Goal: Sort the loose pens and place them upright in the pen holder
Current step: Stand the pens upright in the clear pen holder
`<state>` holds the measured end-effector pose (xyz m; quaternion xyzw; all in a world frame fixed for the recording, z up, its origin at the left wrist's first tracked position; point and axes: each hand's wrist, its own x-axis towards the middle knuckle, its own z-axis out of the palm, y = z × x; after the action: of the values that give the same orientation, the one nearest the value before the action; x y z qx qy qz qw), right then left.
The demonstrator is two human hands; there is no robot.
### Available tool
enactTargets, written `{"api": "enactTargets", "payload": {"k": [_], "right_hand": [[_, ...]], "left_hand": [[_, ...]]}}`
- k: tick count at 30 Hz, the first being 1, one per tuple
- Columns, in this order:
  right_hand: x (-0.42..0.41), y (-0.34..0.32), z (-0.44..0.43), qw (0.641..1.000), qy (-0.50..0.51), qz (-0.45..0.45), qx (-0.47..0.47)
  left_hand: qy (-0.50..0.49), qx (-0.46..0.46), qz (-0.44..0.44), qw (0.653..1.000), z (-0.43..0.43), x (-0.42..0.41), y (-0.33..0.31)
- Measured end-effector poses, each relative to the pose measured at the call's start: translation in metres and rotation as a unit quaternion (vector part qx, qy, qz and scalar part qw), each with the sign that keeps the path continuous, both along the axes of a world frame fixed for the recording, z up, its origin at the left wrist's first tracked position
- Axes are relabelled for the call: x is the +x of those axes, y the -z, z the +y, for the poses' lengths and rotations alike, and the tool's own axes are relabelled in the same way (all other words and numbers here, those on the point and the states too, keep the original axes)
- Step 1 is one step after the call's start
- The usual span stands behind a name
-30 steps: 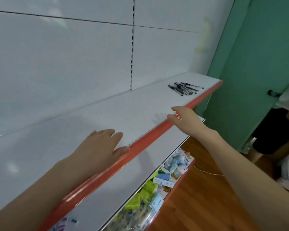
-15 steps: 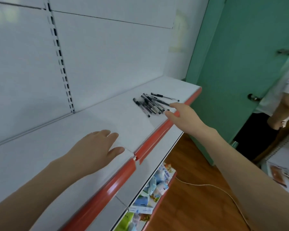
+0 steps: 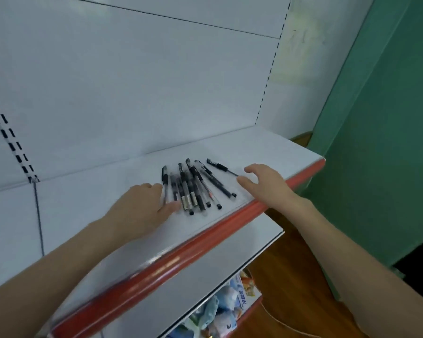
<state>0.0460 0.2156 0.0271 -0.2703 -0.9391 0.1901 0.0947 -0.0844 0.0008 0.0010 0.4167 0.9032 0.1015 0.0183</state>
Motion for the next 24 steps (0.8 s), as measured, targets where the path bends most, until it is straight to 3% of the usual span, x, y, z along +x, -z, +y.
{"api": "enactTargets", "payload": {"k": [5, 12, 24], "right_hand": [[-0.026, 0.007, 0.043, 0.997, -0.074, -0.02, -0.02], [-0.063, 0.014, 0.061, 0.989, -0.137, -0.054, -0.007], [-0.093, 0.012, 0.099, 0.987, -0.153, -0.043, -0.04]], "left_hand": [[-0.106, 0.062, -0.036, 0.992, 0.043, 0.008, -0.002], [-0.176, 0.041, -0.045, 0.983, 0.08, 0.006, -0.007], [-0.208, 0.048, -0.12, 0.969, 0.111, -0.014, -0.019]]}}
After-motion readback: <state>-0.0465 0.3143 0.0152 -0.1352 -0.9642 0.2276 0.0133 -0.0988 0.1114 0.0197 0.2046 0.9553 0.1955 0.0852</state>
